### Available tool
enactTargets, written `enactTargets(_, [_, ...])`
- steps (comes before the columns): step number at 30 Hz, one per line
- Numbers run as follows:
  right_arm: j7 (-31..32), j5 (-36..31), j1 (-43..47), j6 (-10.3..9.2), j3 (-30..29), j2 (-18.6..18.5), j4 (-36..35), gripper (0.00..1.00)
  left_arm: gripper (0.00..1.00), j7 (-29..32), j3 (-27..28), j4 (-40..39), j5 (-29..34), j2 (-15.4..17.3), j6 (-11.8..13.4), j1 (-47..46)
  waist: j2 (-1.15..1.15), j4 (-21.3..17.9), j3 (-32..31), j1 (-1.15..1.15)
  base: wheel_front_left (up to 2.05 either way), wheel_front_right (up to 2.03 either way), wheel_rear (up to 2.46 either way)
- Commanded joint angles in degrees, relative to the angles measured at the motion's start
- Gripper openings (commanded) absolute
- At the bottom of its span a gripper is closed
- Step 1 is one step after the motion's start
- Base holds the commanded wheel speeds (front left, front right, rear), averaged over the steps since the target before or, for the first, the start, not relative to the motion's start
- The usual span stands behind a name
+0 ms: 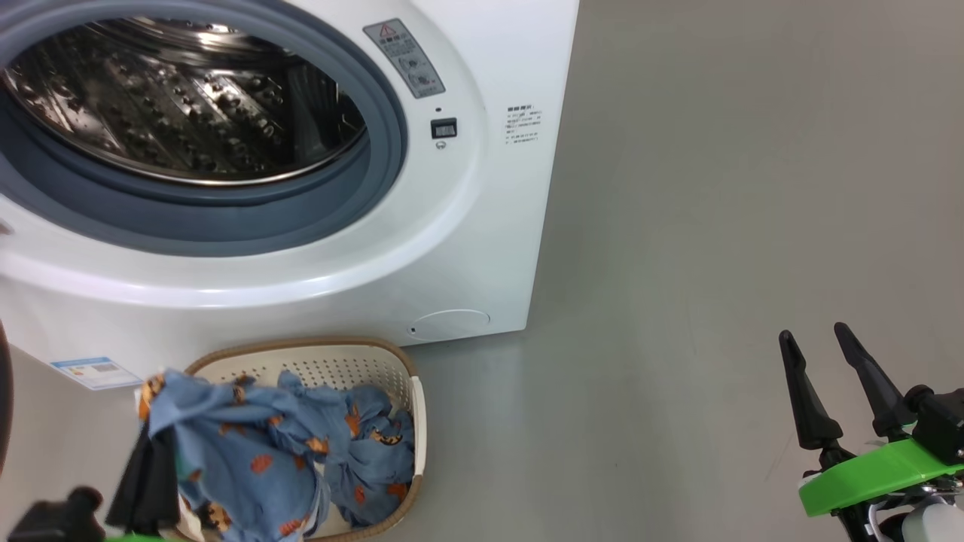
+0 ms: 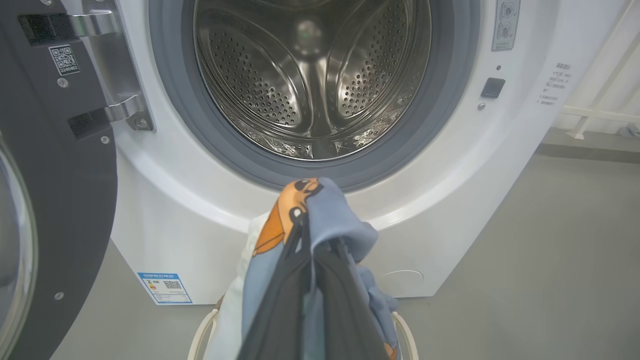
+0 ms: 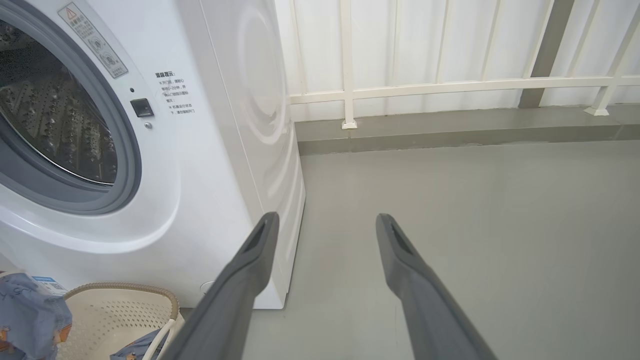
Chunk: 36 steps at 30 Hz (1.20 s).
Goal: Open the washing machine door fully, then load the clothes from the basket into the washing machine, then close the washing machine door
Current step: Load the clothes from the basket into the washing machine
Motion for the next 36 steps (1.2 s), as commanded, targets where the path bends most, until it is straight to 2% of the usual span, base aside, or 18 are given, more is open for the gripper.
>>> enactTargets(1, [-0.27,-0.17,-0.32,0.16,0.93,-0.55,-1.52,1.0,0.0,-0.6,2.44,-1.77,-0.04,0.45,-0.3,-3.27,0.0,-0.13,0.56,0.0,0.0,0.0,0.0])
enactTargets(7, [-0.27,-0.31,-1.47,0.16,0.98,0.17,-1.69,1.0,0.0,-0.6,2.95,-1.87,-0.35,0.52,-0.87,-8.96,0.0,-0.36,2.44,0.0,0.0,0.0,0.0])
enactTargets(13, [-0.27,-0.36,-2.94,0.16,1.48,0.9,-1.5,1.0,0.0,-0.6,3.31,-0.83,0.39,2.62,-0.9,-19.78,0.0,-0.83,4.32,0.0,0.0,0.0,0.0])
enactTargets(18, [-0.27,-0.4,-4.46,0.16,2.43,1.44,-1.44,1.0,0.0,-0.6,3.44,3.5,0.99,4.67,-0.42,-30.16,0.0,-1.78,6.03,0.0,0.0,0.0,0.0])
enactTargets(23, [-0.27,-0.16,-6.05,0.16,3.32,1.88,-1.38,1.0,0.0,-0.6,3.07,11.59,2.3,6.45,-0.15,-39.65,0.0,-3.17,8.24,0.0,0.0,0.0,0.0])
enactTargets(36, [-0.27,0.24,-9.7,0.16,6.66,3.47,-0.88,1.0,0.0,-0.6,1.69,42.96,5.07,9.28,-0.38,-58.5,0.0,-7.7,13.05,0.0,0.0,0.0,0.0])
